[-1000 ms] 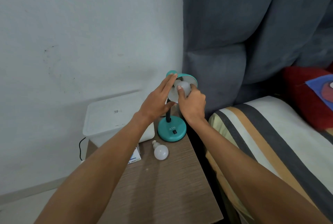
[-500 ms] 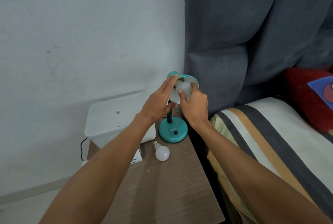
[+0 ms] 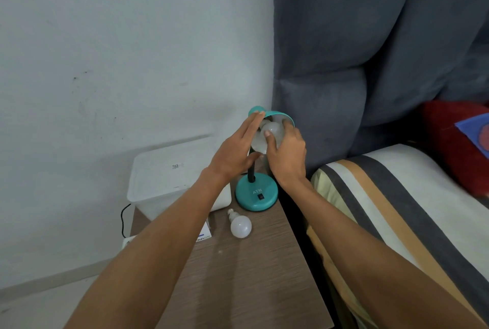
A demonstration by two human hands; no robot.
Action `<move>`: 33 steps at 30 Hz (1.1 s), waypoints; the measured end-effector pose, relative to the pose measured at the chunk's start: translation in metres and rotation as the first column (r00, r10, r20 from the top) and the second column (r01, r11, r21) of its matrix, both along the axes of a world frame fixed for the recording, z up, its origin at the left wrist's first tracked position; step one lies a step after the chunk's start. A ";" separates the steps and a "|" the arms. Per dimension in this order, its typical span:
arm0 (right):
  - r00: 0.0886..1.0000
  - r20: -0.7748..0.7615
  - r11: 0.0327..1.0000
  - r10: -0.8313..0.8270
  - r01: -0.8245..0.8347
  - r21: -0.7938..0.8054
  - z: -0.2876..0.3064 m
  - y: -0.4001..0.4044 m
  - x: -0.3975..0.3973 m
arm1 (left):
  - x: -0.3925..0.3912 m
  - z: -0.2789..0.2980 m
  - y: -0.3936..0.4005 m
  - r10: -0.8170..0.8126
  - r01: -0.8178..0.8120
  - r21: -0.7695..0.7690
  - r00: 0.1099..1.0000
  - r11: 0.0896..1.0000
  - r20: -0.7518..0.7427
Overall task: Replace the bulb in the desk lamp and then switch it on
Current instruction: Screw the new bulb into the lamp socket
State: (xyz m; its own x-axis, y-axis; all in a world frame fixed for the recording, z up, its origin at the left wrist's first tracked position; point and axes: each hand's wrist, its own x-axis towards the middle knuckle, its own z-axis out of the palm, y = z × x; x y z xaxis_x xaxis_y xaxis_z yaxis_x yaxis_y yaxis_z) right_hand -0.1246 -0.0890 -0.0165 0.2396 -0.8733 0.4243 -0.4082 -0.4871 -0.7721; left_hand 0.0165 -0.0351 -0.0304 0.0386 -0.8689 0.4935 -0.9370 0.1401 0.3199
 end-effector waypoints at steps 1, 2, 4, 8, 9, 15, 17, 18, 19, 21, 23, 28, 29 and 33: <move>0.999 -0.026 0.994 0.023 -0.026 -0.102 -0.002 0.000 0.001 | 0.000 0.000 0.000 0.002 -0.002 0.002 1.000 1.000 0.004; 0.995 -0.086 0.981 0.045 -0.061 -0.187 -0.005 -0.002 0.001 | 0.000 0.000 0.001 0.005 -0.005 0.003 1.000 1.000 0.006; 0.964 -0.258 0.953 0.059 -0.132 -0.274 -0.011 -0.005 0.000 | 0.001 0.000 0.001 0.008 -0.008 0.002 1.000 1.000 -0.002; 0.972 -0.221 0.981 0.082 -0.118 -0.154 -0.013 -0.010 -0.004 | 0.000 -0.001 0.002 0.003 -0.003 -0.006 1.000 1.000 -0.006; 0.985 -0.159 0.995 0.068 -0.080 -0.067 -0.010 -0.010 -0.003 | 0.000 -0.001 0.002 0.005 -0.005 -0.011 1.000 1.000 -0.005; 0.994 -0.088 0.994 0.060 -0.068 -0.091 0.000 -0.004 -0.003 | -0.001 0.001 0.002 0.001 -0.001 -0.018 1.000 1.000 0.004; 0.971 -0.226 0.972 0.079 -0.126 -0.200 -0.005 -0.004 -0.004 | 0.000 0.000 0.002 0.004 -0.004 -0.013 1.000 1.000 0.002; 0.951 -0.299 0.961 0.077 -0.150 -0.231 -0.008 -0.005 -0.005 | -0.001 0.000 0.003 0.003 -0.004 -0.013 1.000 1.000 0.000; 0.936 -0.344 0.955 0.077 -0.168 -0.243 -0.010 -0.006 -0.006 | 0.000 0.000 0.002 0.001 -0.001 -0.015 1.000 1.000 -0.002; 0.946 -0.312 0.968 0.088 -0.155 -0.199 -0.012 -0.008 -0.007 | -0.001 -0.001 0.002 -0.002 0.002 -0.017 1.000 1.000 -0.007; 0.986 -0.158 0.998 0.055 -0.058 -0.018 -0.005 -0.008 -0.004 | 0.000 -0.001 0.002 -0.001 0.001 -0.017 1.000 1.000 -0.006; 0.999 -0.054 0.999 0.006 -0.008 -0.035 0.000 -0.005 0.002 | 0.000 0.001 0.004 0.003 -0.003 -0.012 1.000 1.000 -0.002; 0.996 -0.079 0.994 0.033 -0.041 -0.097 -0.002 -0.004 0.001 | 0.000 0.001 0.004 0.002 -0.002 -0.012 1.000 1.000 -0.005; 0.957 -0.275 0.965 0.088 -0.151 -0.215 -0.015 -0.009 -0.003 | 0.000 0.001 0.005 -0.004 0.004 -0.012 1.000 1.000 -0.017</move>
State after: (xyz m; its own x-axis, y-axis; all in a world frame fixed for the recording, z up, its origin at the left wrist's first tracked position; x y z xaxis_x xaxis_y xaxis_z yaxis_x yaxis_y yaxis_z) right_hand -0.1274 -0.0977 -0.0319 0.4657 -0.7162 0.5198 -0.5073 -0.6973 -0.5063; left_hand 0.0168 -0.0299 -0.0298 0.0434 -0.8632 0.5030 -0.9310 0.1476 0.3338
